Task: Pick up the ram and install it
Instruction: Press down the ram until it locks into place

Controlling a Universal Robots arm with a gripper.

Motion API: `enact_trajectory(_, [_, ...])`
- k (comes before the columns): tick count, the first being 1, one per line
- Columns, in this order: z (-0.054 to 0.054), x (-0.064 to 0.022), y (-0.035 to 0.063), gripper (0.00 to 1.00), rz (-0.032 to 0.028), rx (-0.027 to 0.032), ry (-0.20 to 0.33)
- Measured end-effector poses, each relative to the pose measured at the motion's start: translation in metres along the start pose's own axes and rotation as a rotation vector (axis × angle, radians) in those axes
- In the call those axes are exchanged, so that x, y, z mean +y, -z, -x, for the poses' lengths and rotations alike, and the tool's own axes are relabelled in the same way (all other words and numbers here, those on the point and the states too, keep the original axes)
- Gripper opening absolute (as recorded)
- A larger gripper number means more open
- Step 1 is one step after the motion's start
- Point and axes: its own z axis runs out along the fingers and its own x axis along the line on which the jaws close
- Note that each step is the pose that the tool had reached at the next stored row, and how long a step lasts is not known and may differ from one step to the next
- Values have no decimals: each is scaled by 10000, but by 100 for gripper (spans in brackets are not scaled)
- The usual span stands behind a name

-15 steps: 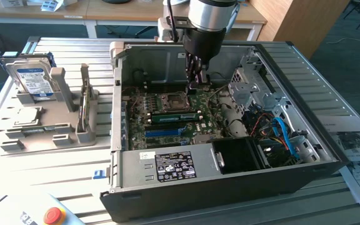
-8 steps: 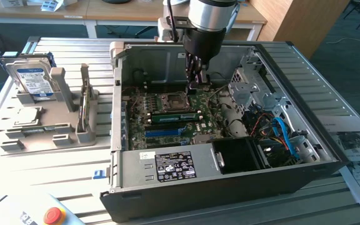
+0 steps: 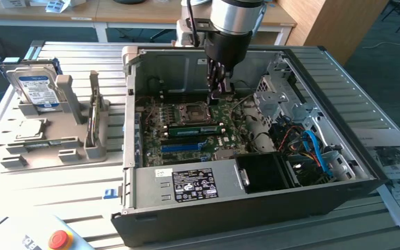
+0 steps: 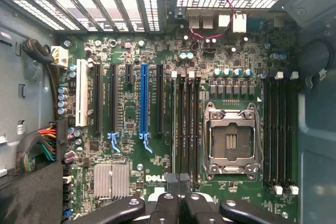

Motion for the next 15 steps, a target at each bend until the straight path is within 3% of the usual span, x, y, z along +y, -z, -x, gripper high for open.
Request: enact_trajectory(15, [-36, -266, 6, 10, 46, 1, -1])
